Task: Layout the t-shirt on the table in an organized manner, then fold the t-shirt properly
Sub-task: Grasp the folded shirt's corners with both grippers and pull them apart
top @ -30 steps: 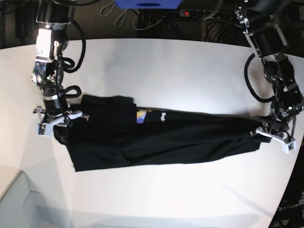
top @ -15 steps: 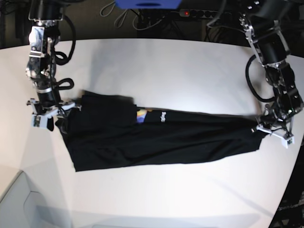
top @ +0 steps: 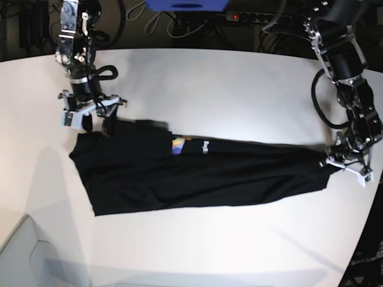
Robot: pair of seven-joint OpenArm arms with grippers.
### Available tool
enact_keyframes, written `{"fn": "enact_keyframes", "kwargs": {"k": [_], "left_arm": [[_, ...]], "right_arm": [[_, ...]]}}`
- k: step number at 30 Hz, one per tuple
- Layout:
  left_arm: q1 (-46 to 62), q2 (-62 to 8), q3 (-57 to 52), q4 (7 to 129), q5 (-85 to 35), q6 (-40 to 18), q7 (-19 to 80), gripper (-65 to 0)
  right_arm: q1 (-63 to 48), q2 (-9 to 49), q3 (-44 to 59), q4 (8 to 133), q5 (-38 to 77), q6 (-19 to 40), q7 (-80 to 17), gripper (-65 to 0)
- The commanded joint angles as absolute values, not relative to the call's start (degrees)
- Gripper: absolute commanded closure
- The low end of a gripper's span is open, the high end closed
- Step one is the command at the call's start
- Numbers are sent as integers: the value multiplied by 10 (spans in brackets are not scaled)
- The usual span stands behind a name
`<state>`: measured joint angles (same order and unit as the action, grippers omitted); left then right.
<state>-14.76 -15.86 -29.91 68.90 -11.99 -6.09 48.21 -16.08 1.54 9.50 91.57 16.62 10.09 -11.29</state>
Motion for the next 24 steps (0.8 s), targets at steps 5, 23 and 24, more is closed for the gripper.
{"fn": "enact_keyframes", "kwargs": {"k": [5,23,24], "left_arm": [[-161,-166,-301,700,-122,-61,473,-294],[-160,-164,-301,700,-122,-61,473,-294],[-160,-164,-301,700,-122,-61,473,-294]], "right_arm": [[-159,6,90,911,168,102,-90,-365],[-109,7,58,861,168,102,-89,-138],[-108,7,58,862,168,102,-89,-106]]}}
